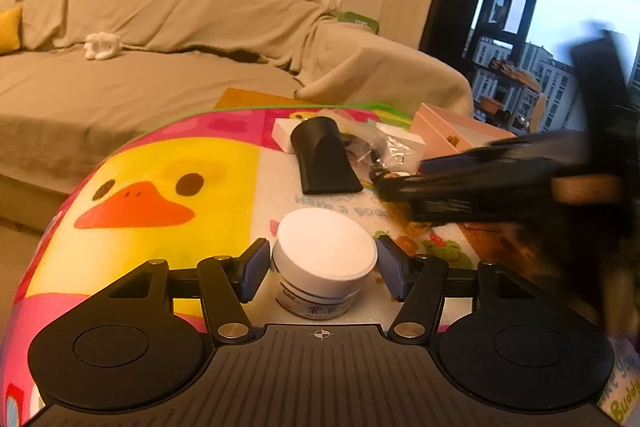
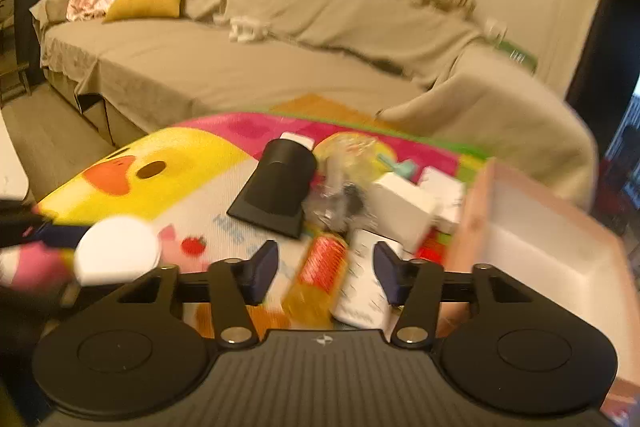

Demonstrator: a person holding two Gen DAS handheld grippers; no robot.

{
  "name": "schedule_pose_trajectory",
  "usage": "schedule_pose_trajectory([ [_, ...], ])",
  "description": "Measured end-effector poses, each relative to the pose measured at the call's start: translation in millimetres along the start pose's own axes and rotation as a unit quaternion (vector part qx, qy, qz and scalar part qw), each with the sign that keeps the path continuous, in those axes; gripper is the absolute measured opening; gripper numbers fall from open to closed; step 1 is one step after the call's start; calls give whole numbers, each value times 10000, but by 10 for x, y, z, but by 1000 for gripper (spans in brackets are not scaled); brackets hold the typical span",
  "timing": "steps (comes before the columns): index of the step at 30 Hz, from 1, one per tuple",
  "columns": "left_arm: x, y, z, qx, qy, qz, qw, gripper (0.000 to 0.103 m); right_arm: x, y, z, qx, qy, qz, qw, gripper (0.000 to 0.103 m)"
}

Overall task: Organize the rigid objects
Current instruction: 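Grasp the small amber oil bottle with the right gripper while the left lifts the jar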

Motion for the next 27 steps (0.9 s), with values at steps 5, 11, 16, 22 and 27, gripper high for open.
schedule_pose_trajectory([
  [5,15,41,9,106,-14,-95,9999,64,-19,-6,208,-127,515,173,9984,30],
  [11,23,39,9,160,-19,-111,9998,64,675,-122,-335,-430,677,127,9967,28],
  [16,24,29,10,134,-12,-77,9999,64,1154,-245,-646,0,679,-190,9975,28],
  [22,20,-63,11,-76,-7,122,9999,64,1196,-473,-581,-91,617,324,9975,37],
  [27,66,-209,-47,-62,71,379,9992,64,1071,-539,-462,-229,563,549,9966,28],
])
Point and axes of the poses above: each gripper's, at about its wrist camera, not at the fingertips, and z roughly the way its jaws point, y to its left, x to its underside, the point moved 4 cm from there along z, roughly the way its jaws point, and after that the axes turned 14 degrees about y, right-handed, at the moved point
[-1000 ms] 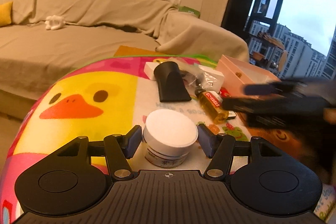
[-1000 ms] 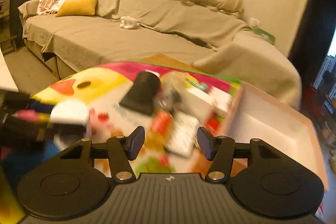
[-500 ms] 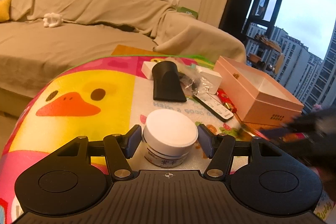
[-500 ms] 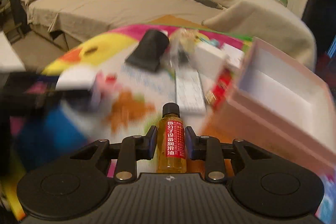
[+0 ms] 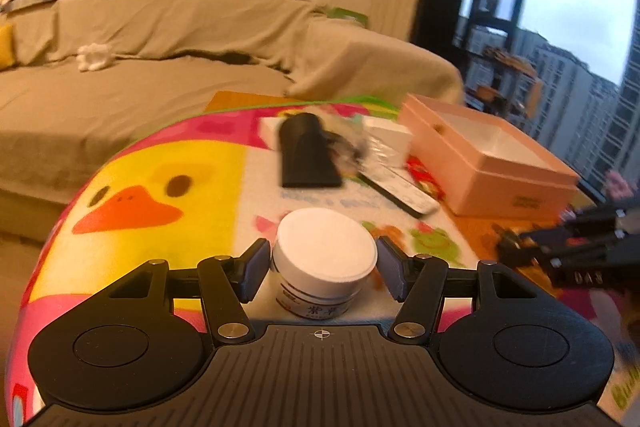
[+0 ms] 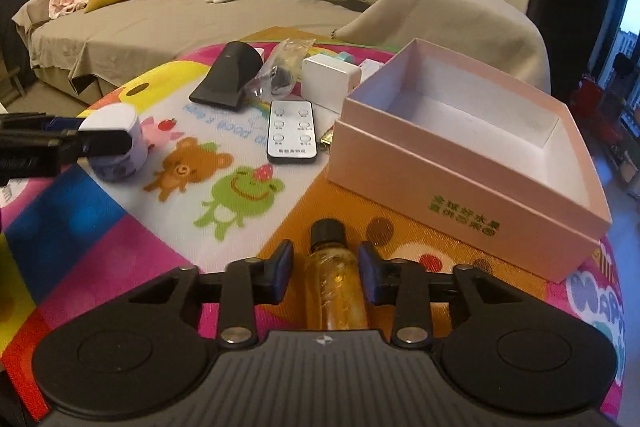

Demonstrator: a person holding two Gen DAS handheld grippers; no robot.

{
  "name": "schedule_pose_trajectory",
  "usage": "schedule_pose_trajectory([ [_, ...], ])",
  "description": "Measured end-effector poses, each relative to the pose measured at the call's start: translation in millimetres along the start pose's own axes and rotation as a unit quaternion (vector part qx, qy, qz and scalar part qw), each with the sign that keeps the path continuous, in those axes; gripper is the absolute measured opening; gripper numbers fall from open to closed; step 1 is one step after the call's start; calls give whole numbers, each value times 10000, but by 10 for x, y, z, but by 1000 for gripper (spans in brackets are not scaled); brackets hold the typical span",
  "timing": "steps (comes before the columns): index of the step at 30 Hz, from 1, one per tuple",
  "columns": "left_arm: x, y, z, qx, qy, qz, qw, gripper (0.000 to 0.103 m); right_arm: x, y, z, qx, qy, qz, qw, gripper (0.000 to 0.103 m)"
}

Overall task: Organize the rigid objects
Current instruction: 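Grasp the small amber oil bottle with the right gripper while the left lifts the jar, then lower the cream jar into the pink box and open the left gripper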

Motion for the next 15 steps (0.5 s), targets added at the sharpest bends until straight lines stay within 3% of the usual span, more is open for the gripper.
schedule_pose_trajectory([
  [3,-21,-212,-82,230,17,293,9993,64,78,-13,-190,-172,-199,-5,9997,28],
  [6,-260,-534,-153,549,-112,623,9965,64,192,-130,-519,-363,-537,198,9977,27],
  [12,-1098,-1376,-38,1039,-588,1213,9854,64,359,-402,-1068,-214,-1413,517,9884,27],
  [15,-1503,-1734,374,1062,-436,1139,9868,64,435,-489,-1194,-168,-1694,632,9834,27],
])
Point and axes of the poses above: each gripper's, at about its wrist camera, not at the fingertips, and z roughly the way its jaws point, y to its left, x to its underside, the point moved 4 cm from there along z, roughly the way its jaws point, and after that the axes turned 14 degrees about y, right-handed, at the moved point
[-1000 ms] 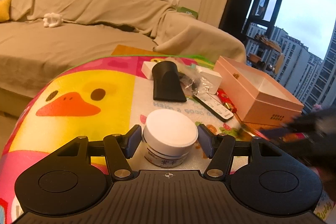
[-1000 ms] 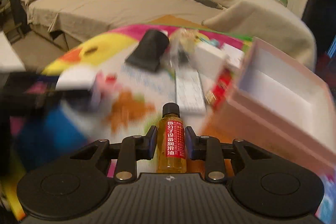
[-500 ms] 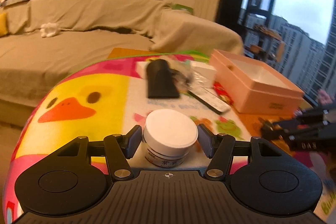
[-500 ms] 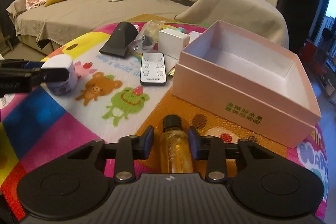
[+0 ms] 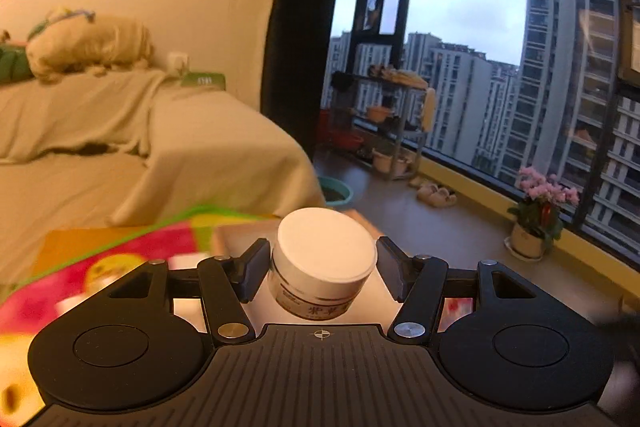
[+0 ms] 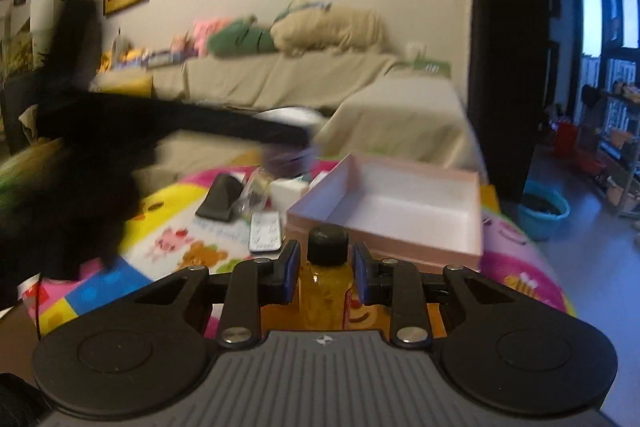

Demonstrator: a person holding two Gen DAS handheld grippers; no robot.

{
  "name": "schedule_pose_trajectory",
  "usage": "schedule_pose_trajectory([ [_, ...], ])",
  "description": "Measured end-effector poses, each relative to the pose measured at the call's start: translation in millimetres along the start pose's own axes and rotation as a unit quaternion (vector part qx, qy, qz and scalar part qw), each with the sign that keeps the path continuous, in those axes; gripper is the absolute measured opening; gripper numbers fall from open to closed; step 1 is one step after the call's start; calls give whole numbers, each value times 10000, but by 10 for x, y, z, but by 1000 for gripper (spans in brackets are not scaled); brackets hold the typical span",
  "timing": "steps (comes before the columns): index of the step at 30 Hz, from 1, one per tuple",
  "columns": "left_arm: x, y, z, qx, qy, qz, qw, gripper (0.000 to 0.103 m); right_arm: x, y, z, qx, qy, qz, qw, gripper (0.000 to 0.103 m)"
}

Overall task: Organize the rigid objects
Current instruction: 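Lower the cream jar into the pink box and open the left gripper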

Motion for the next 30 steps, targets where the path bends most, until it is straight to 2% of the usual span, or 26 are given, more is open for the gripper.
schedule_pose_trajectory([
  [3,-179,-38,652,125,540,-345,9979,64,82,-71,-69,63,-176,34,9998,27],
  [6,-99,-29,1191,-2,1136,-603,9917,64,175,-169,-88,129,-167,95,9997,27],
  [10,59,0,1517,-30,1639,-635,9844,64,299,-372,-91,324,-88,245,9991,27],
  [11,106,7,1557,-11,1803,-617,9817,64,311,-412,-74,342,-57,289,9990,25],
  [12,140,17,1568,22,1893,-605,9800,62,317,-455,-57,360,-39,336,9988,19],
  [13,150,37,1526,39,1828,-623,9812,62,314,-484,-43,360,2,366,9987,18],
  [16,96,137,1213,251,1283,-822,9880,62,287,-511,-20,354,-34,423,9985,16],
  [18,81,244,885,497,859,-983,9902,62,248,-528,19,309,-37,453,9985,7],
  [20,142,338,547,568,496,-948,9926,62,222,-533,55,309,51,488,9983,7],
  [23,383,446,89,160,226,-673,9973,62,206,-615,19,576,50,356,9977,7],
  [25,628,522,-76,-67,332,-719,9968,62,226,-709,-71,701,88,401,9967,9],
  [26,755,552,-124,-41,386,-769,9963,62,251,-753,-117,740,132,450,9962,13],
  [28,1016,595,-198,80,394,-858,9955,62,360,-851,-217,906,255,615,9937,29],
  [30,1192,638,-197,185,383,-950,9946,62,542,-910,-291,1041,356,849,9903,72],
])
Point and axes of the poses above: each gripper's, at about its wrist camera, not at the fingertips, and z roughly the way its jaws point, y to its left, x to its underside, the point moved 4 cm from there along z, roughly the way its jaws point, and after that the axes turned 14 degrees about y, right-handed, at the moved point
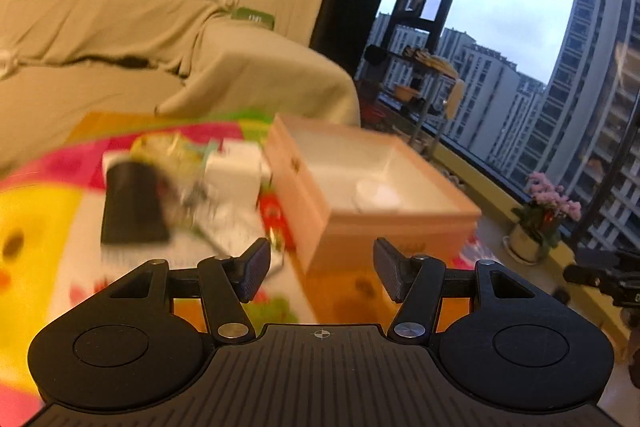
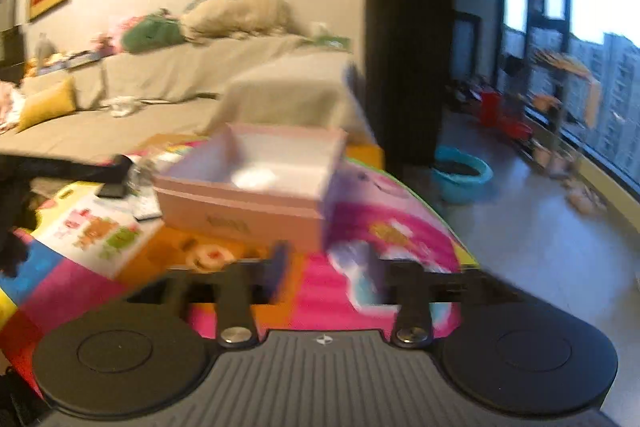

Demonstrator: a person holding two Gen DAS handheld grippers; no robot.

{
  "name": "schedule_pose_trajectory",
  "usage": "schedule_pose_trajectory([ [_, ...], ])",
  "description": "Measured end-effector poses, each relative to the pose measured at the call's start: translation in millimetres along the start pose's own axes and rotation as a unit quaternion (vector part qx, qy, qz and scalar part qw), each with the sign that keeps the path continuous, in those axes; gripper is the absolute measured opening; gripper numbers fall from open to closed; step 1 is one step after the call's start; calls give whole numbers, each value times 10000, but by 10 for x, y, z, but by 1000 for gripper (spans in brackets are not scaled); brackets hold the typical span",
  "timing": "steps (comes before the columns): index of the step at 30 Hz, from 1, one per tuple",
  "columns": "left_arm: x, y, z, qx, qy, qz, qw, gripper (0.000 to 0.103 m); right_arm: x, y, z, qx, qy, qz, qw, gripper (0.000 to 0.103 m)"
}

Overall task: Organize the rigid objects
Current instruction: 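Lower the cream jar into the pink box and open the left gripper, then carry the amber bottle into the pink box and open the right gripper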

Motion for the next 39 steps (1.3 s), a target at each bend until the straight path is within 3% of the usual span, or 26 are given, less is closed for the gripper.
schedule_pose_trajectory([
  [4,121,110,53,319,130,-359,9988,62,357,-19,113,-170,566,359,9976,75],
  [10,199,-3,-62,106,144,-101,9998,62,410,270,88,-433,332,141,9984,75],
  [11,209,-24,-79,34,149,-40,9999,62,381,323,118,-374,316,27,9988,73],
  [13,262,-54,-155,1,137,44,9999,62,305,436,195,-228,355,-237,9988,53],
  [14,274,-60,-177,10,129,65,9999,62,281,479,254,-189,455,-371,9981,37],
  [15,282,-66,-202,18,128,70,9999,62,247,523,313,-182,574,-471,9971,28],
  [18,312,-48,-247,8,129,40,9999,62,145,566,369,-189,652,-576,9960,27],
  [21,331,-5,-222,21,174,-66,9998,62,-163,604,343,-157,455,-670,9966,27],
  [27,370,57,-184,67,215,-169,9996,62,-1104,858,595,-621,-106,-767,9951,27],
  [30,365,142,-247,-27,140,-230,9996,62,-1517,1099,1062,-871,113,-737,9934,27],
  [34,353,320,-380,-167,-33,-405,9990,62,-1871,1269,1736,-865,628,-391,9935,27],
  [39,380,569,-406,-313,-81,-683,9971,62,-1921,1253,2190,-739,1234,-80,9896,28],
])
Point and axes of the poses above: each gripper's, at about its wrist camera, not at the fingertips, and z roughly the way its jaws point, y to its left, x to its underside, the point moved 4 cm from there along z, roughly the way its jaws point, and after that the axes turned 14 degrees about y, right-handed, at the moved point
